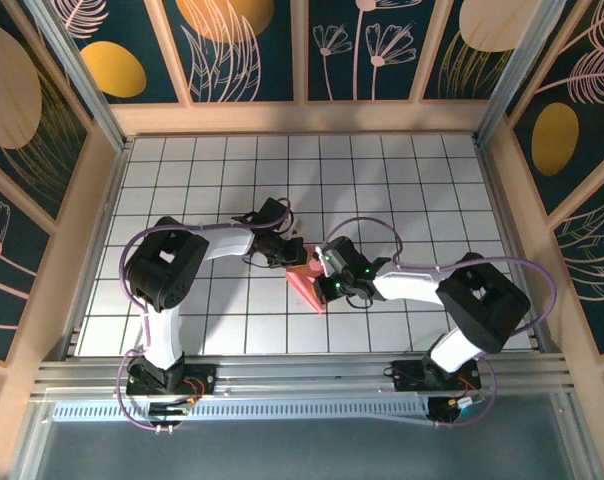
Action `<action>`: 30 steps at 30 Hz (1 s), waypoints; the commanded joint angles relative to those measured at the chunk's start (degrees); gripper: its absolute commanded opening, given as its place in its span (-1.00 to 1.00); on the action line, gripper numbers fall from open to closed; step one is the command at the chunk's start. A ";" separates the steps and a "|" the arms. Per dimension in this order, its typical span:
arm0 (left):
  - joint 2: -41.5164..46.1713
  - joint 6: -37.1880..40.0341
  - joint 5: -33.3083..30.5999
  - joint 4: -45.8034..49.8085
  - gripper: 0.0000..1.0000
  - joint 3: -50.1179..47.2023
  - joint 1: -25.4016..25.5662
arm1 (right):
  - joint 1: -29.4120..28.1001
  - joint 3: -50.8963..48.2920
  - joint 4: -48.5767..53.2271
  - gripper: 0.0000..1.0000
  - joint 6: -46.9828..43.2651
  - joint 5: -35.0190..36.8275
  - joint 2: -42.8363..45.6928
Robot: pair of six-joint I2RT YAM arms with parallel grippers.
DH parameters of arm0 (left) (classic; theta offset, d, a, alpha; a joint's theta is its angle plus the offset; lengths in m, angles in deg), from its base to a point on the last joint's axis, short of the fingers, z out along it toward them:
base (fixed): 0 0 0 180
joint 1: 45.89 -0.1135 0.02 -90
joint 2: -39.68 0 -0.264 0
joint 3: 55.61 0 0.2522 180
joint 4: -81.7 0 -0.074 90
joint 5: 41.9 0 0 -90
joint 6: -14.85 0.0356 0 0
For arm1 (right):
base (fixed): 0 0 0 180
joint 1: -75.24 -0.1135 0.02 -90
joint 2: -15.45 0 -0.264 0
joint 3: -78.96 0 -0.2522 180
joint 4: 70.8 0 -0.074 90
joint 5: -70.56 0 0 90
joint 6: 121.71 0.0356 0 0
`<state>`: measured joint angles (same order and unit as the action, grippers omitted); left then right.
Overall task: Fold a paper plane with a square sheet of paper (fold left side to right side)
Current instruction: Third fold the triangle at the center of the table.
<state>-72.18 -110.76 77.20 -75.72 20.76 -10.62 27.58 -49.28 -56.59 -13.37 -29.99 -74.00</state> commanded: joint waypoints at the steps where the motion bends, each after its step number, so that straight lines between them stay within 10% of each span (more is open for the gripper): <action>1: -2.46 -0.42 -2.42 3.22 -0.94 -1.79 1.01 | 0.37 1.20 0.56 -1.00 -0.57 0.80 -0.91; 30: 8.82 0.48 -6.43 6.27 -0.68 3.17 -5.32 | -0.59 -1.17 0.83 -1.00 0.29 -0.69 -4.91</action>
<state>-68.53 -110.85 73.33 -71.89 26.71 -15.43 27.45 -49.06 -59.89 -13.32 -31.28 -76.23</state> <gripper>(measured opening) 0.167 0.054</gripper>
